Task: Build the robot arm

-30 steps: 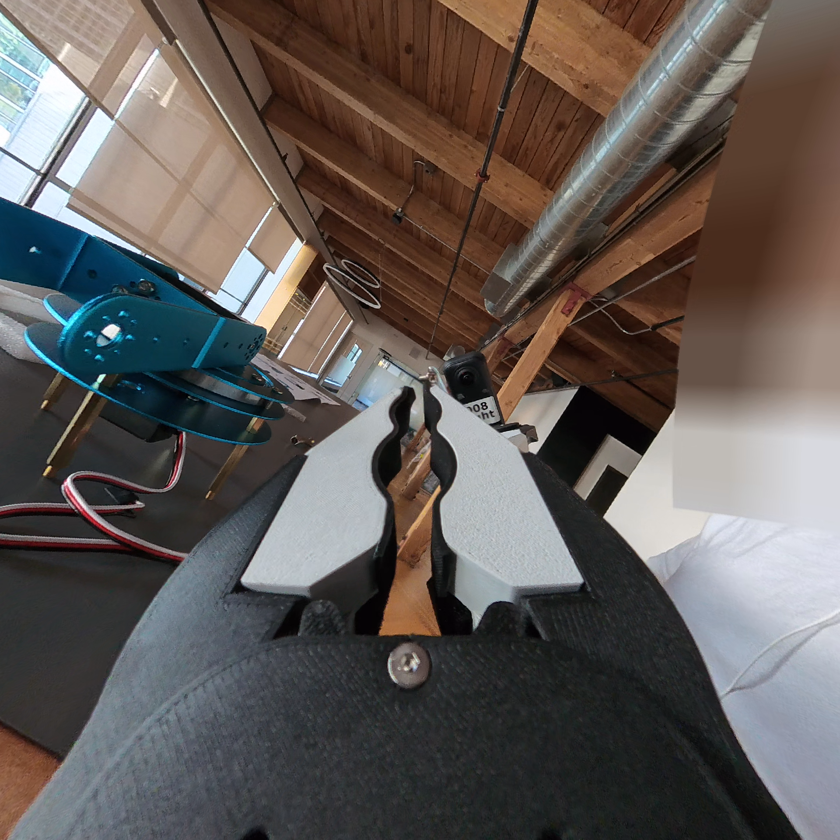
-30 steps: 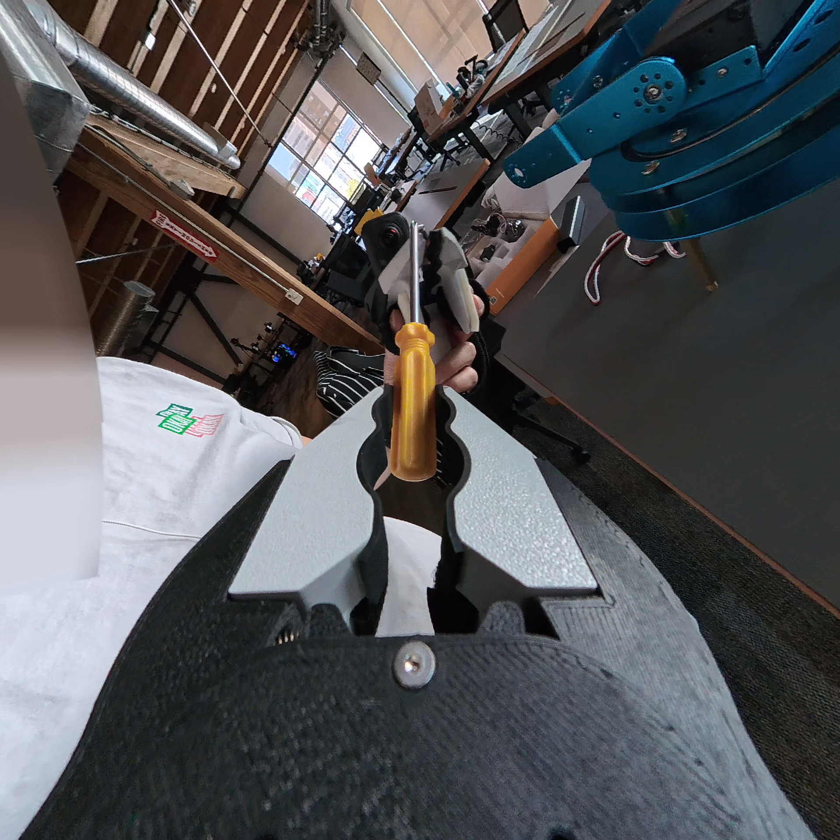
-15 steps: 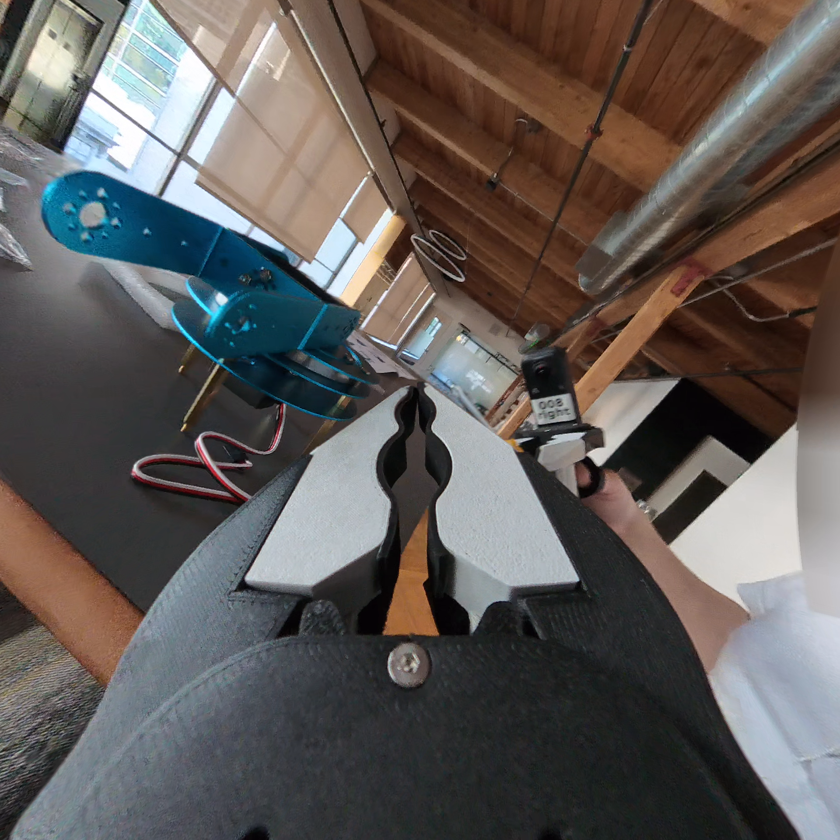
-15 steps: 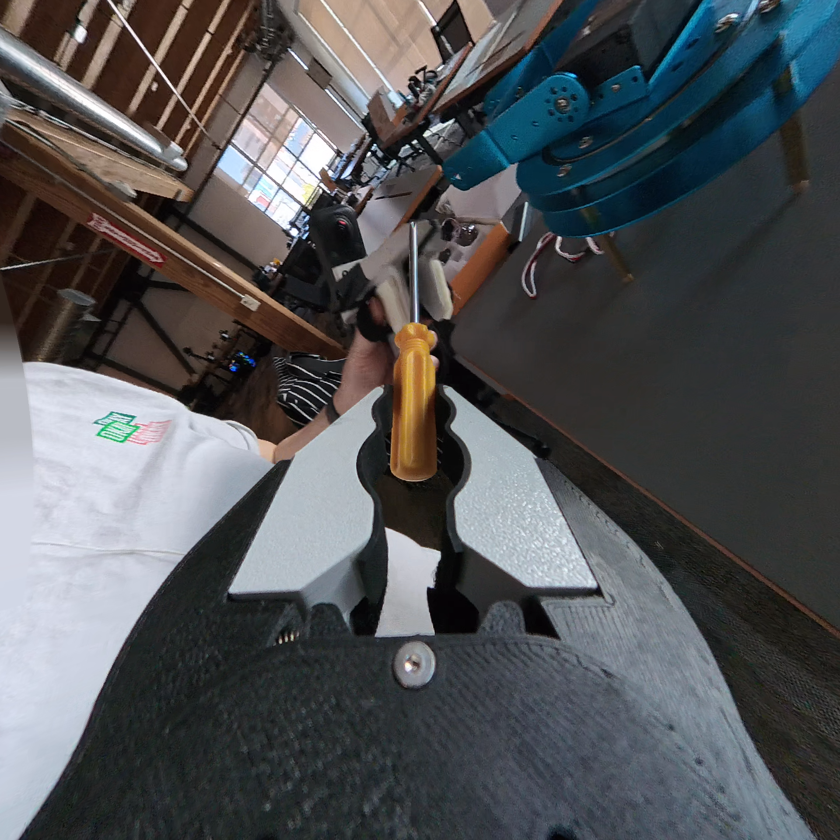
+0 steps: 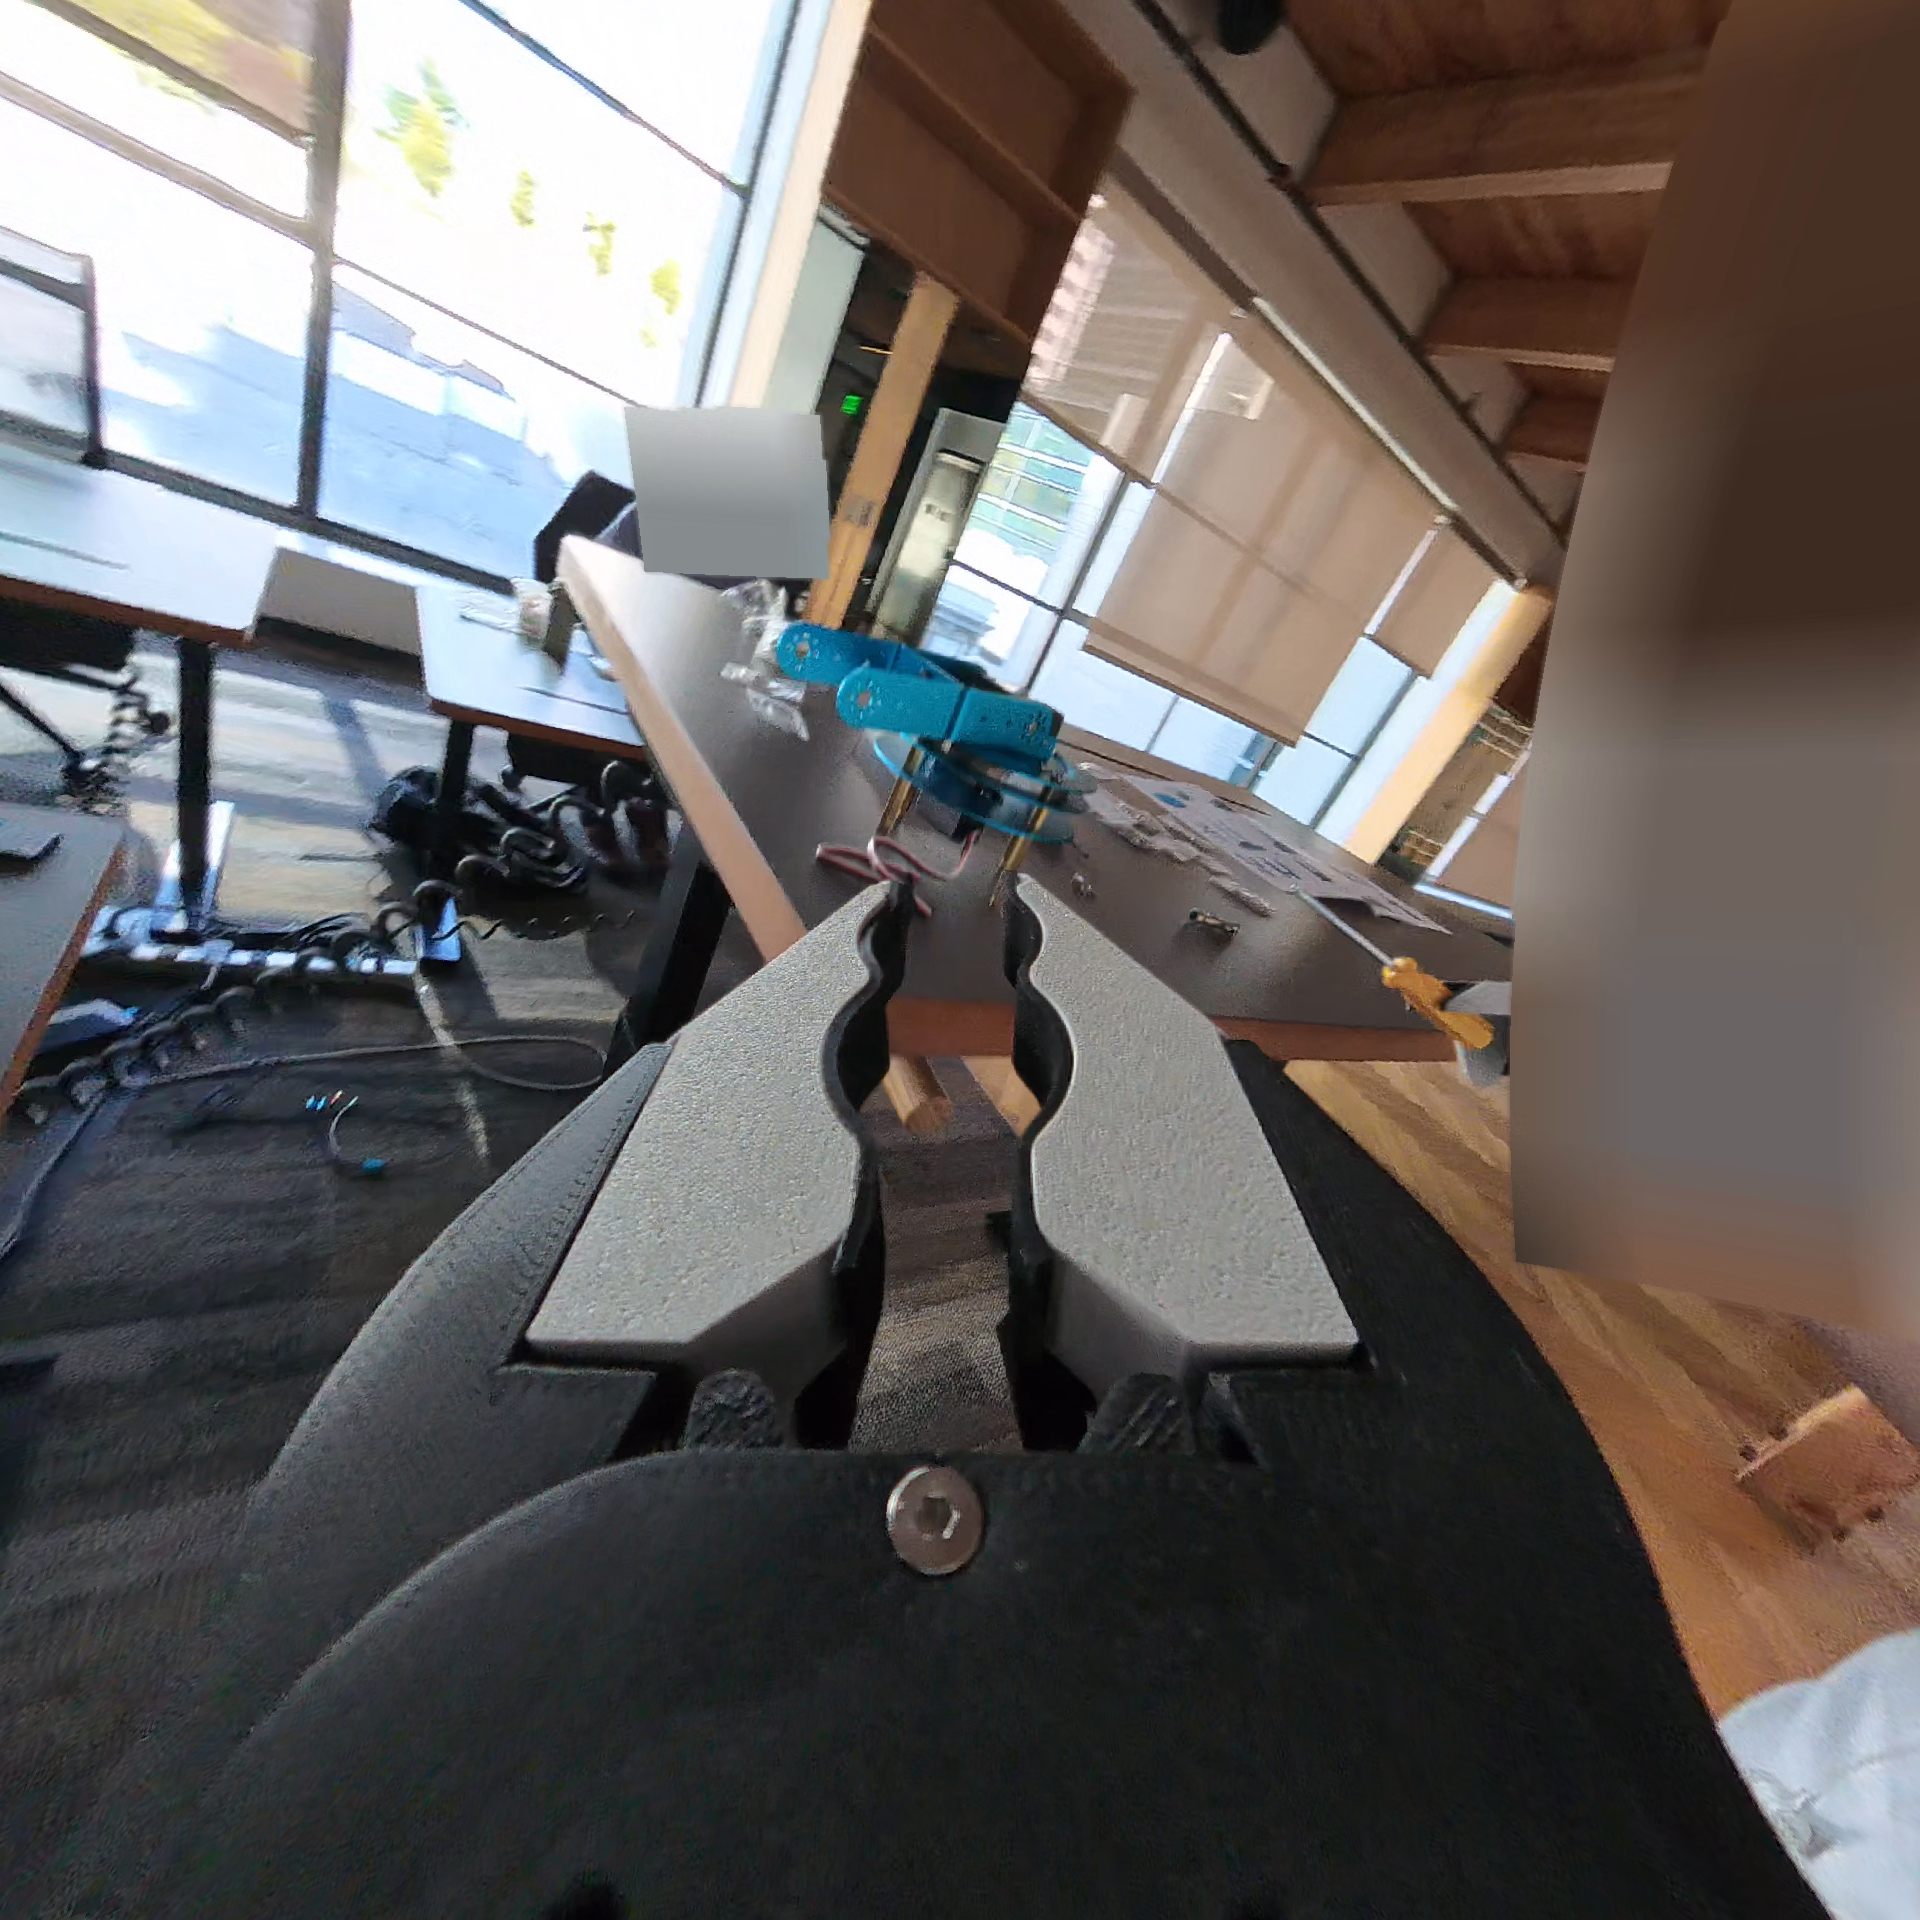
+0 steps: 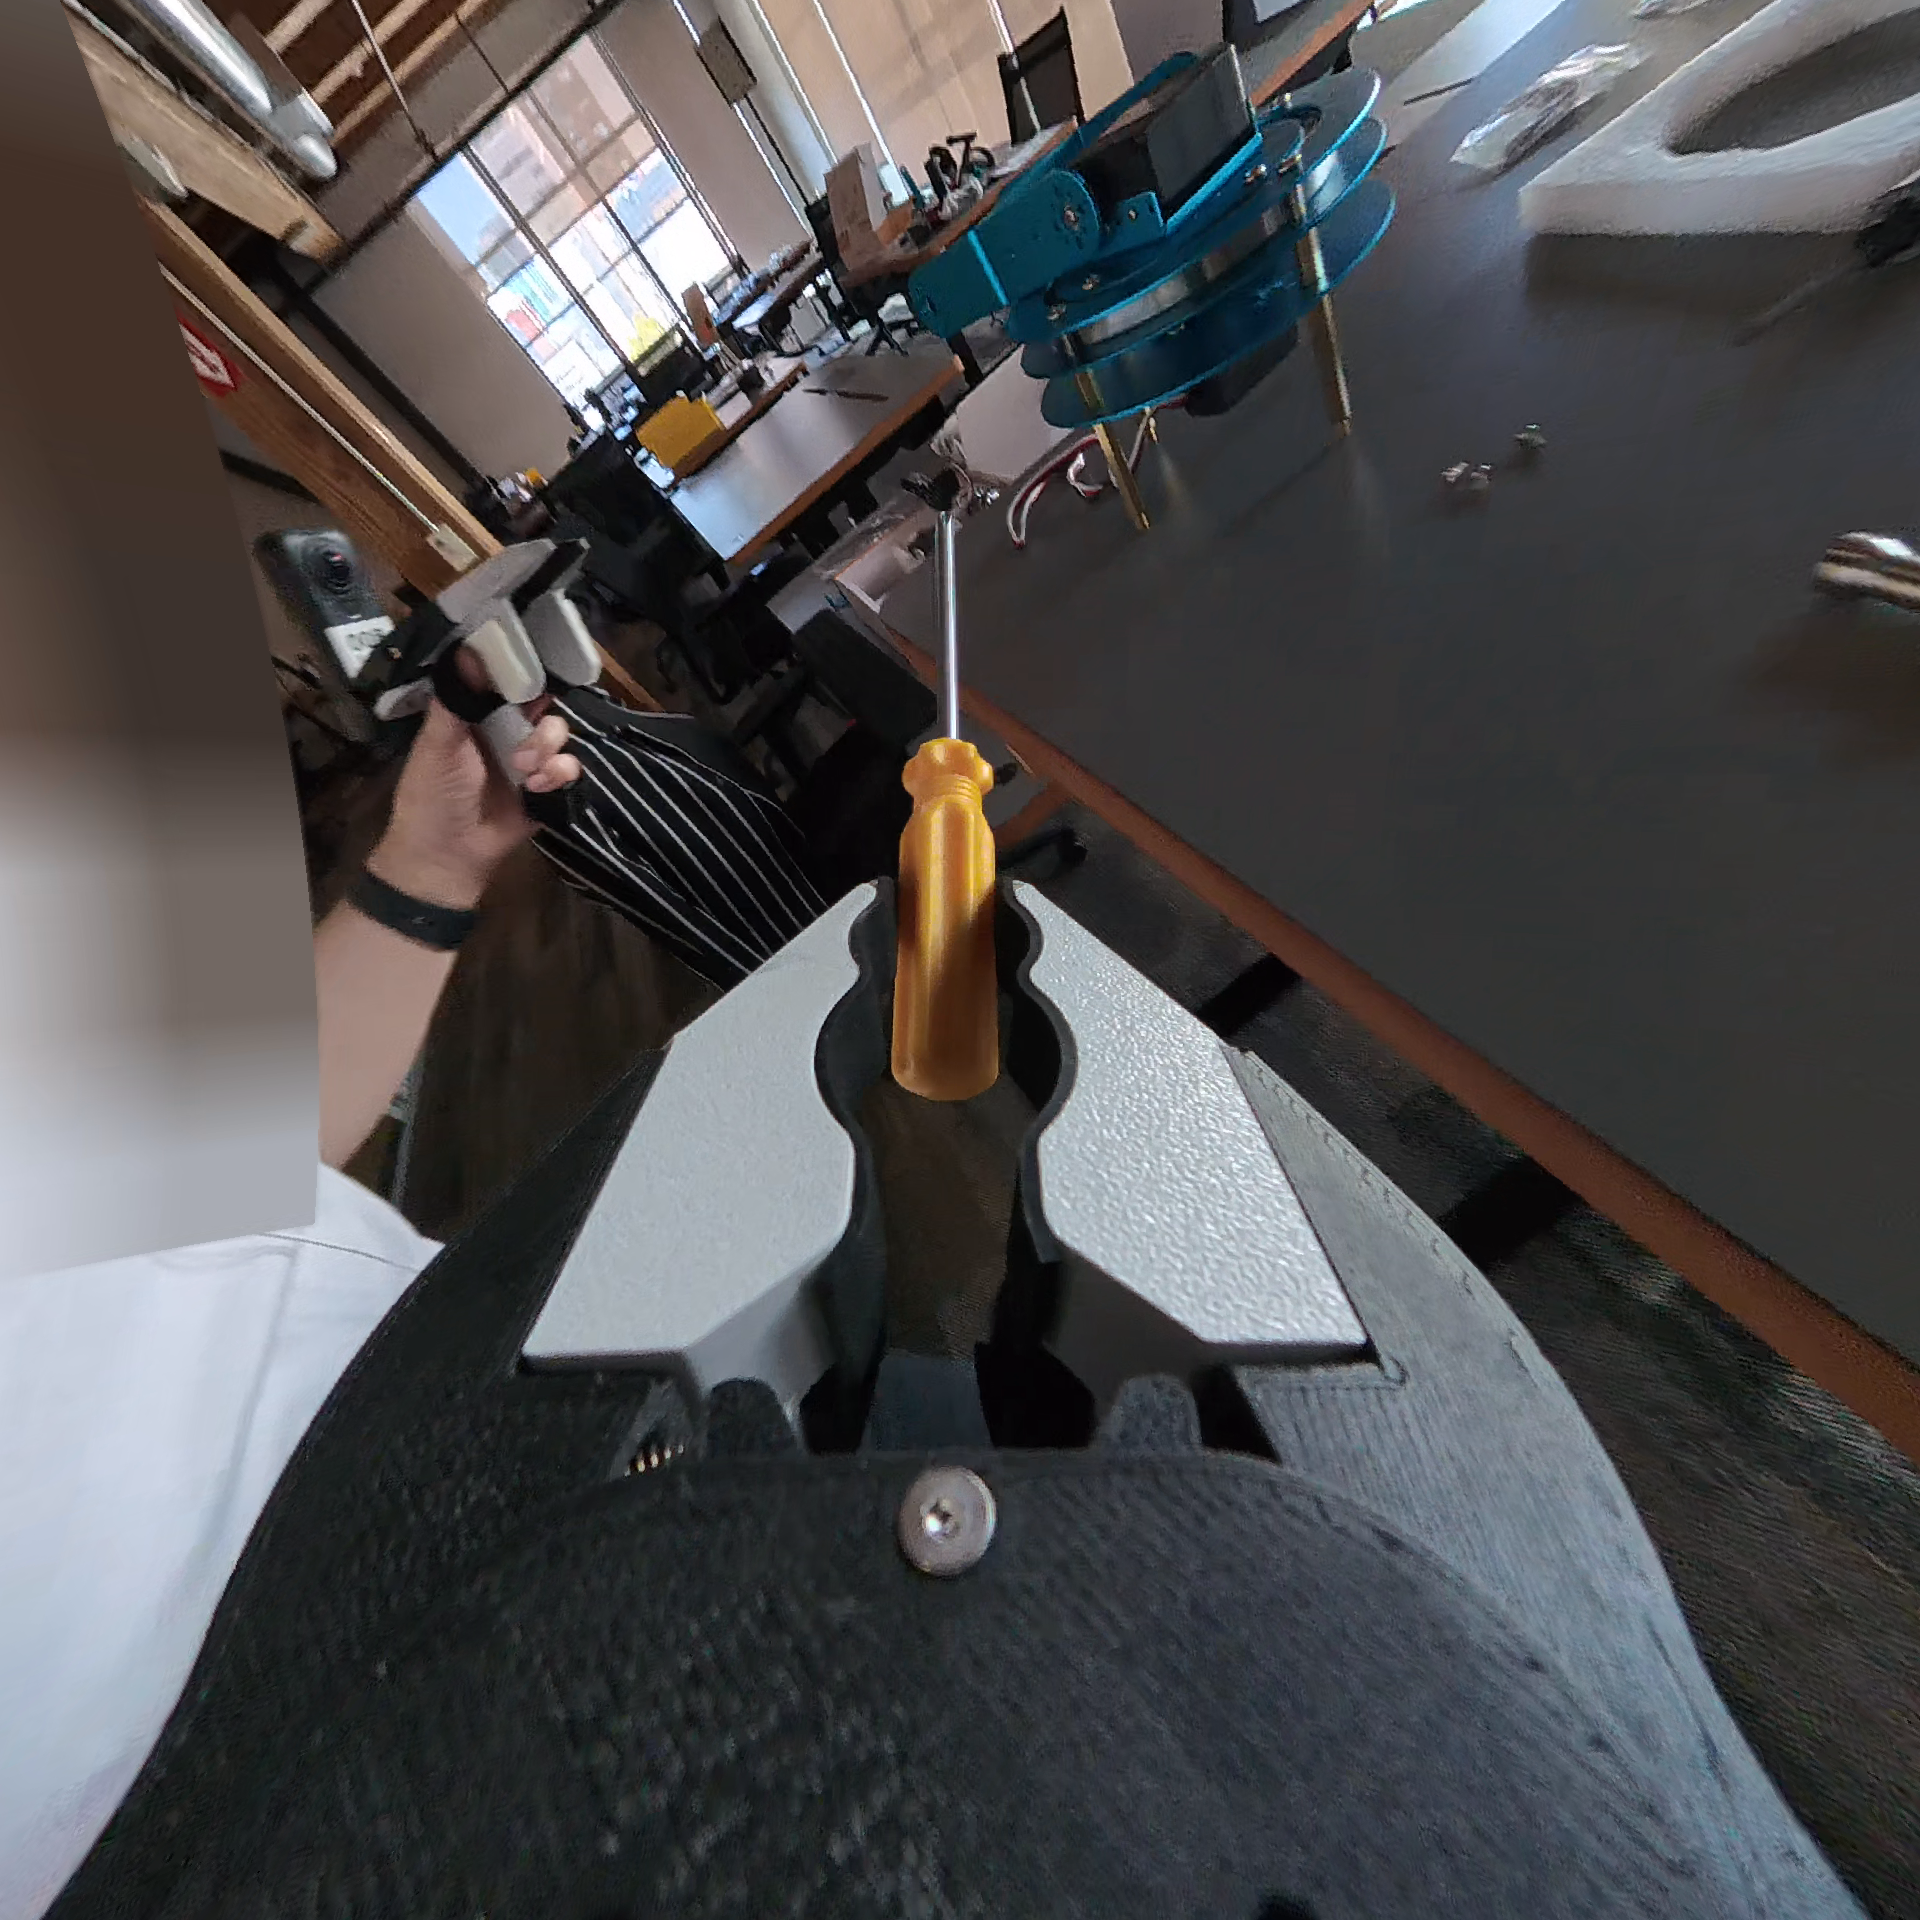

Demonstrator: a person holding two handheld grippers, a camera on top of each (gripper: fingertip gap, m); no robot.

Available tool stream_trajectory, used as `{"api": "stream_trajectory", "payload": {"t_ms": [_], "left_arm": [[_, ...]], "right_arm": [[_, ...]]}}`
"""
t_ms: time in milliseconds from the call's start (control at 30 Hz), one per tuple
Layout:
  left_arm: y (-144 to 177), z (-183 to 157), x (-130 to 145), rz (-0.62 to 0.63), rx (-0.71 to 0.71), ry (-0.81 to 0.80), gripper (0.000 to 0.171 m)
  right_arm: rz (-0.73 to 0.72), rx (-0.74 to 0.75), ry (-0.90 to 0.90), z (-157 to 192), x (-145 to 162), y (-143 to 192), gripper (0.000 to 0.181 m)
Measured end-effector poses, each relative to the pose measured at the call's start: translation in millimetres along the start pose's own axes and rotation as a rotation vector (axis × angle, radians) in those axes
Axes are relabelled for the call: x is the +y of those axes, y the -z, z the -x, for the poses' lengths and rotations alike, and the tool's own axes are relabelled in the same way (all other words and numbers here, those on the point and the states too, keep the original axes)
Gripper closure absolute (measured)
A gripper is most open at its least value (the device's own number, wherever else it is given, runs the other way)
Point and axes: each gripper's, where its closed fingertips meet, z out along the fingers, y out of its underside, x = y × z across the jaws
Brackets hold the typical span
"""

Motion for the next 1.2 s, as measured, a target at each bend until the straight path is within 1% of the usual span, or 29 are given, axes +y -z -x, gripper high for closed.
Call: {"api": "stream_trajectory", "payload": {"t_ms": [100,200,267,333,367,400,467,533,567,667,733,767,833,867,900,933,967,1033,1067,1133,1200], "left_arm": [[25.9,-20.9,15.5,0.025,-0.025,0.038,0.149],[42.2,-37.5,30.2,0.067,-0.044,0.005,0.145],[50.0,-47.0,43.7,0.1,-0.043,-0.004,0.143],[59.5,-61.7,59.7,0.129,-0.01,-0.001,0.143],[66.3,-66.4,70.6,0.161,-0.005,-0.027,0.144],[75.0,-68.5,85.0,0.217,-0.007,-0.066,0.143],[97.3,-71.3,110.1,0.33,-0.008,-0.111,0.141],[122.8,-81.7,119.0,0.372,-0.029,-0.117,0.147],[136.6,-88.9,120.2,0.379,-0.066,-0.112,0.147],[171.6,-134.3,122.3,0.33,-0.142,-0.097,0.143],[183.3,-172.9,142.1,0.31,-0.173,-0.1,0.142],[183.4,-193.0,157.9,0.305,-0.183,-0.113,0.142],[167.6,-235.1,194.4,0.274,-0.184,-0.142,0.142],[151.3,-257.5,213.1,0.258,-0.174,-0.127,0.142],[129.7,-285.3,230.2,0.243,-0.13,-0.095,0.141],[104.2,-315.8,244.8,0.231,-0.066,-0.071,0.142],[77.7,-346.1,260.2,0.253,0.001,-0.072,0.142],[25.2,-404.3,285.3,0.332,0.112,-0.162,0.143],[-1.0,-433.0,291.2,0.337,0.157,-0.234,0.143],[-53.2,-485.6,302.9,0.33,0.232,-0.36,0.145],[-103.3,-538.1,322.3,0.326,0.326,-0.392,0.145]], "right_arm": [[-0.013,0.05,0.03,2.4,2.9,34.6,0.164],[-0.076,0.093,0.043,12.2,7.8,69.6,0.164],[-0.119,0.133,0.056,20.3,19.0,90.3,0.164],[-0.137,0.185,0.056,27.8,40.9,107.1,0.164],[-0.141,0.219,0.071,32.3,53.4,117.3,0.164],[-0.148,0.261,0.083,37.1,66.2,130.3,0.164],[-0.172,0.307,0.047,53.5,93.6,161.6,0.164],[-0.219,0.368,0.025,65.8,119.1,198.8,0.164],[-0.233,0.397,0.012,66.7,131.9,217.9,0.164],[-0.221,0.479,0.013,48.0,161.8,274.4,0.164],[-0.214,0.521,0.076,29.1,165.3,312.1,0.164],[-0.221,0.5,0.104,26.0,162.8,329.0,0.164],[-0.239,0.442,0.17,30.6,157.4,366.4,0.164],[-0.234,0.423,0.194,35.1,158.5,387.2,0.164],[-0.217,0.398,0.225,42.1,162.5,408.1,0.164],[-0.205,0.374,0.26,50.3,167.3,429.7,0.164],[-0.201,0.375,0.275,55.2,171.5,453.0,0.164],[-0.196,0.383,0.287,62.8,178.7,499.7,0.164],[-0.195,0.387,0.299,65.8,180.8,522.4,0.164],[-0.182,0.432,0.328,61.3,181.5,567.5,0.164],[-0.172,0.479,0.361,47.8,177.7,609.8,0.164]]}}
